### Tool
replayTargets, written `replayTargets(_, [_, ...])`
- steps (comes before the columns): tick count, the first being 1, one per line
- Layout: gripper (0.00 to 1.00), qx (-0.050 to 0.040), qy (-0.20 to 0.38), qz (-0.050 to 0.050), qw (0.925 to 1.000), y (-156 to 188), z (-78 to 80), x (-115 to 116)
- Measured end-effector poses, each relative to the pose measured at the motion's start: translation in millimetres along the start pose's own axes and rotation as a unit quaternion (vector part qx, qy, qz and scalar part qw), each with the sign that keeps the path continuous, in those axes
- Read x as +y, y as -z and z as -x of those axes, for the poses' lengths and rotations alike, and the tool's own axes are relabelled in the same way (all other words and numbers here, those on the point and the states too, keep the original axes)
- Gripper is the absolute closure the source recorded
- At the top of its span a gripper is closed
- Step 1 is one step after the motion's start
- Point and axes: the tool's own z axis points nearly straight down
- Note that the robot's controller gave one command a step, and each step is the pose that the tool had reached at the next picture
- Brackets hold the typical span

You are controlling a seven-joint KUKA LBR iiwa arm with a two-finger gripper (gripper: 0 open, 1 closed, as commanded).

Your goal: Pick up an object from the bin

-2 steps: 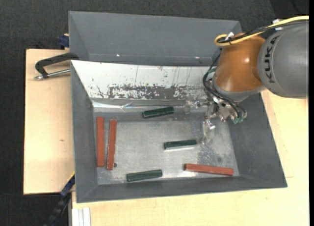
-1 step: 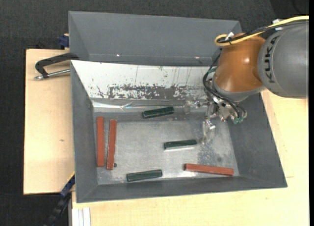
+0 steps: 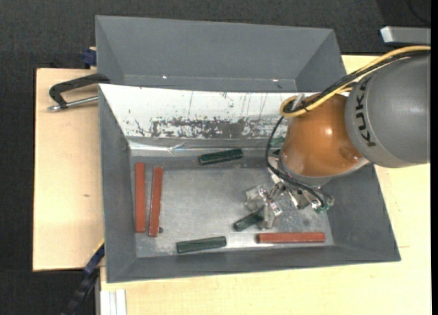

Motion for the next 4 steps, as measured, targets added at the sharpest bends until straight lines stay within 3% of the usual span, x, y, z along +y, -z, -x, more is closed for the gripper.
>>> replayTargets(1, [1.0,0.0,0.0,0.0,1.0,0,0.0,0])
replayTargets(2, [1.0,-0.0014,0.007,-0.001,1.0,112,2.8,14])
replayTargets(3, [1.0,-0.0014,0.007,-0.001,1.0,112,2.8,14])
replayTargets(4, [1.0,-0.0032,-0.028,-0.002,0.9996,75,5.7,11])
